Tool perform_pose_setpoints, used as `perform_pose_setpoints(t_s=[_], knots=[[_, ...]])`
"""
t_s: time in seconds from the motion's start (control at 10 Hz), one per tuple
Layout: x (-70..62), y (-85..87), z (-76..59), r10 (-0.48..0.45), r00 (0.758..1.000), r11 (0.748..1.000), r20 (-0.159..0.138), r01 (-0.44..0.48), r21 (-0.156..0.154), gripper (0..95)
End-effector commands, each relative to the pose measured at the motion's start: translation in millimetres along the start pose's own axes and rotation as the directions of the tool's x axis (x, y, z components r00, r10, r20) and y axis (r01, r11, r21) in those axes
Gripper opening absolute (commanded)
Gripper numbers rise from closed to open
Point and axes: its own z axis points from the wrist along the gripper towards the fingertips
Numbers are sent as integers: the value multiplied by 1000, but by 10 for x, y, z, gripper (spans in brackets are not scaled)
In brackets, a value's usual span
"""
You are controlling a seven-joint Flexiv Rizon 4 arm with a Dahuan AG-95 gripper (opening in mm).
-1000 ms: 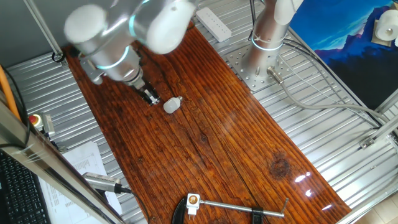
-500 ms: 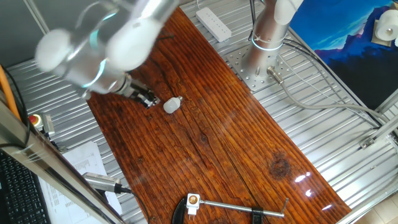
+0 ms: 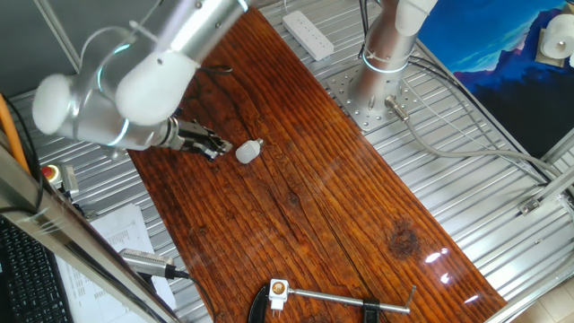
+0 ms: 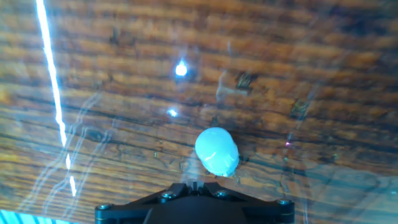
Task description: Install the light bulb by rotating it
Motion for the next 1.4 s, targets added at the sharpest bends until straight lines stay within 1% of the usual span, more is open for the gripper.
perform_pose_setpoints(t_s=[0.1,0.3,0.4,0.6,0.7,0.8,1.1,1.4], knots=[[35,-4,54,-6,1000,1000,30,5,31,190],[-27,-35,101,-33,999,997,42,30,66,570],[-97,-53,121,-34,999,996,36,31,78,570],[-162,-63,142,-47,998,995,29,45,86,570],[-195,-68,169,-53,998,995,28,50,91,760],[-225,-75,209,-50,998,994,23,48,97,760],[-263,-84,270,-51,999,992,4,50,113,760],[-297,-95,360,-52,999,991,-1,52,124,760]])
